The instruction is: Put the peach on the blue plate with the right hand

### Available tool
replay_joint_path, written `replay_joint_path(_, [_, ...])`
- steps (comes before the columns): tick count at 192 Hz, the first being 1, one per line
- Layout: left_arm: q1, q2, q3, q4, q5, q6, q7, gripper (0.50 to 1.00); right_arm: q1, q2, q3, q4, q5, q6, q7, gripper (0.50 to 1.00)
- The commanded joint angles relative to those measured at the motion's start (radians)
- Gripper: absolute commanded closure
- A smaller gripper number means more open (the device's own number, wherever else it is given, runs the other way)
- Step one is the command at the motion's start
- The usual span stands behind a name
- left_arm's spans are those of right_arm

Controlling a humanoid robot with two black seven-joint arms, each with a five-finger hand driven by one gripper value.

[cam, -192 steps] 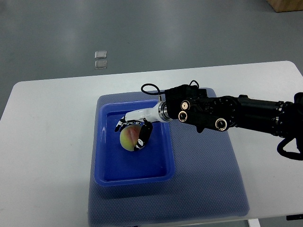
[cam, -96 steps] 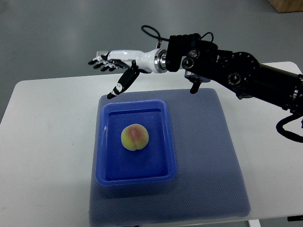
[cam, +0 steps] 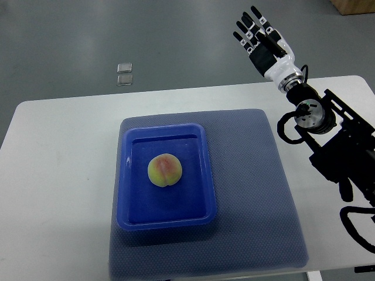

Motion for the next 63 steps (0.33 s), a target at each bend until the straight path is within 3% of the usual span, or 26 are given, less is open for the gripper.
replay_joint_path(1, [0.000,0.000,0.000,0.000,0.000,0.001,0.001,0.500,-0.067,0.036,0.047,-0.026,0.050,0.063,0.029,0.568])
replay_joint_path(63, [0.000,0.000,0.002,-0.002,0.001,0.001,0.014,0.500,-0.088,0.048,0.053,-0.115,0.102,0.093,0.044,0.568])
